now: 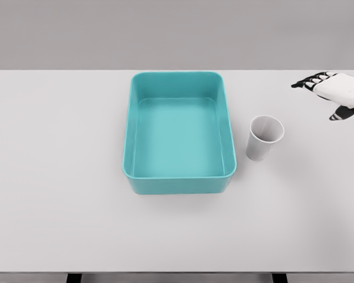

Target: Put the paper cup into the basket with your right arm

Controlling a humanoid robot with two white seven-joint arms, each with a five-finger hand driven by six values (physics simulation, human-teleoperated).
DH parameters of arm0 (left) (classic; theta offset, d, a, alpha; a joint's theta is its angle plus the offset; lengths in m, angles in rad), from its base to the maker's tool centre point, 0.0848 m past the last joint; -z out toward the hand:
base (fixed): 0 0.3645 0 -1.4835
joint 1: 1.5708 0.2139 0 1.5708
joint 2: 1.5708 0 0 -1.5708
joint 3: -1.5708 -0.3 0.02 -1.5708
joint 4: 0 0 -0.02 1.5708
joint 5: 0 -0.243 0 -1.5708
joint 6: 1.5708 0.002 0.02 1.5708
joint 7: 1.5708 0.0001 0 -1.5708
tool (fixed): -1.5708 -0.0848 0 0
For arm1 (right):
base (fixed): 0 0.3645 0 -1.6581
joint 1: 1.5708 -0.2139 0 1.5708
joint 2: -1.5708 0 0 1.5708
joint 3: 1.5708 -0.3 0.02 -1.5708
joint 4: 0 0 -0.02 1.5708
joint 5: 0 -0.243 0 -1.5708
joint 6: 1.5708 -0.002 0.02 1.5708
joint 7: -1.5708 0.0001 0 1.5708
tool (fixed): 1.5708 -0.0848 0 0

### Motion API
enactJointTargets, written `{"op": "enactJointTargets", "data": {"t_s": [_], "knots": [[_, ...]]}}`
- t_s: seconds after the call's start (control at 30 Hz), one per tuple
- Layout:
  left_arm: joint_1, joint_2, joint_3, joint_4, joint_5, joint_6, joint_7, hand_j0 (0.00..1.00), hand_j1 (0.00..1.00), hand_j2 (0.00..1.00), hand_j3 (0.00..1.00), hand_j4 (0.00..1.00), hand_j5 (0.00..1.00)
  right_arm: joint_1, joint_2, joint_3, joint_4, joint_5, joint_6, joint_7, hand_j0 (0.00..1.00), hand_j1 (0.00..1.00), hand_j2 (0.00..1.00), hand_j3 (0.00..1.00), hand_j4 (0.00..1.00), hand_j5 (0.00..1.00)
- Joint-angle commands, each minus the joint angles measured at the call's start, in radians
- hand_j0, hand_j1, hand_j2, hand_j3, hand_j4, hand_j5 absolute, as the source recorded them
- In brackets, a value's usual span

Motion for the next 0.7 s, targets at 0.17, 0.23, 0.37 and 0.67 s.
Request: {"op": "enactJointTargets", "data": {"t_s": [0.17,0.23,0.37,0.67], "knots": [[0.0,0.0,0.0,0.001,0.0,0.0,-0.001,1.0,1.0,1.0,1.0,1.0,1.0,0.008,-0.016,-0.022,-0.002,-0.13,0.008,0.004,1.0,1.0,1.0,1.0,1.0,1.0],[0.0,0.0,0.0,0.001,0.0,0.0,0.001,1.0,1.0,1.0,1.0,1.0,1.0,0.029,-0.025,-0.016,0.006,-0.313,0.008,0.009,1.0,1.0,1.0,1.0,1.0,1.0],[0.0,0.0,0.0,0.001,0.0,0.0,-0.001,1.0,1.0,1.0,1.0,1.0,1.0,0.034,-0.031,-0.018,0.078,-0.625,-0.093,0.278,1.0,1.0,1.0,1.0,1.0,1.0],[0.0,0.0,0.0,0.001,0.0,0.0,0.001,1.0,1.0,1.0,1.0,1.0,1.0,0.08,0.079,0.011,0.287,-0.929,-0.247,0.278,1.0,1.0,1.0,1.0,1.0,1.0]]}}
